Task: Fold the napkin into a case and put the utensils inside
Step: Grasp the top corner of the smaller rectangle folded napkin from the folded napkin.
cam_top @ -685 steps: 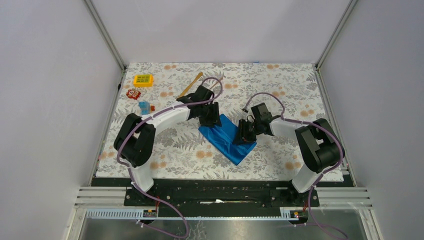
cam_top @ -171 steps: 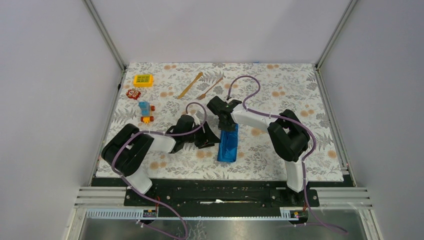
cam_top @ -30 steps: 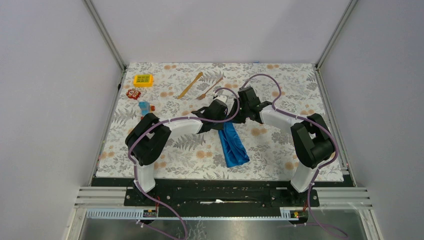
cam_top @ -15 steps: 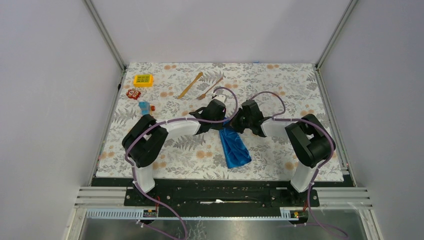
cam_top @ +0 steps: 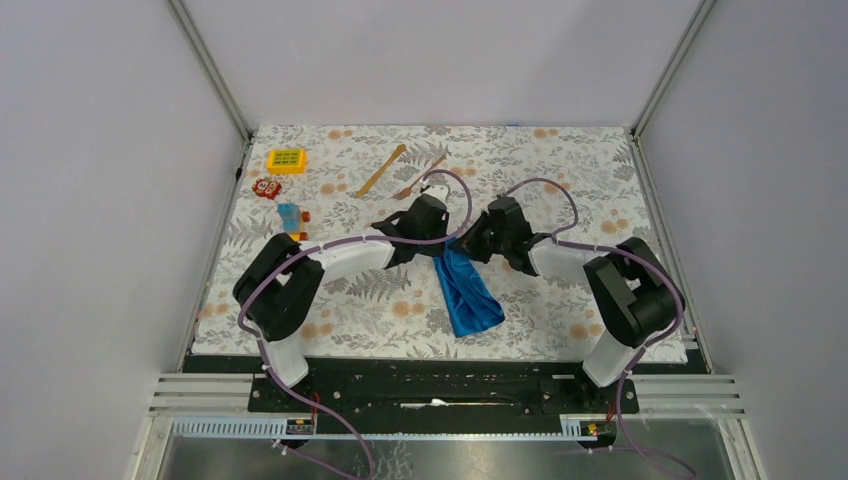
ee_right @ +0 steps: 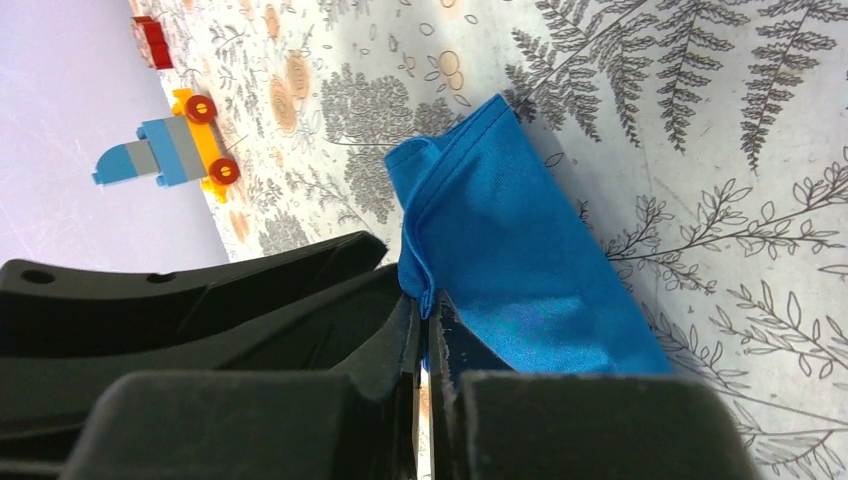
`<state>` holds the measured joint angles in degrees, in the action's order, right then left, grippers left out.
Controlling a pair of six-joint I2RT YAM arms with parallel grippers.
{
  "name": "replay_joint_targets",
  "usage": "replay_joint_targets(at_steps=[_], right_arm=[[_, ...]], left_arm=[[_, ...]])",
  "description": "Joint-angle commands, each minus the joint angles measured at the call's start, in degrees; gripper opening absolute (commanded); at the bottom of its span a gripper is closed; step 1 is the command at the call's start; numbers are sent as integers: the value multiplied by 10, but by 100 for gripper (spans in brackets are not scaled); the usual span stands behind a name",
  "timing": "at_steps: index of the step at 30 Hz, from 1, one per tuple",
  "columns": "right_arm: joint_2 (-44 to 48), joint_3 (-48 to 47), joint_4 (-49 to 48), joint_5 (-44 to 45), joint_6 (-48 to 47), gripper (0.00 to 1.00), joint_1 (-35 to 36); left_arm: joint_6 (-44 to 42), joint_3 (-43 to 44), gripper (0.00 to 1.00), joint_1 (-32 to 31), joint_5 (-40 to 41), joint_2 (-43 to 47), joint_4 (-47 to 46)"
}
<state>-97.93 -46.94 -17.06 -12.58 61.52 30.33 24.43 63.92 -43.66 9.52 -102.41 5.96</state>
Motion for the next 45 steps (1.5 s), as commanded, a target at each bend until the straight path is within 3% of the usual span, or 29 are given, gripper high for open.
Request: replay_joint_targets(at_steps=[1, 9, 29, 39, 45], right_arm=[[44, -10, 36, 29, -16, 0, -2], [36, -18, 48, 25, -18, 0, -5], [19, -30, 46, 11, -15, 0, -5], [13, -28, 39, 3, -5, 0, -4], [-2, -14, -13, -16, 37, 0, -4]], left_arm=[[-16, 27, 28, -4, 0, 5, -8], [-22, 46, 23, -9, -1, -32, 0], [-45, 62, 31, -25, 19, -64, 13], [-45, 71, 0, -28, 42, -52, 22], [-27, 64, 0, -13, -20, -14, 17]])
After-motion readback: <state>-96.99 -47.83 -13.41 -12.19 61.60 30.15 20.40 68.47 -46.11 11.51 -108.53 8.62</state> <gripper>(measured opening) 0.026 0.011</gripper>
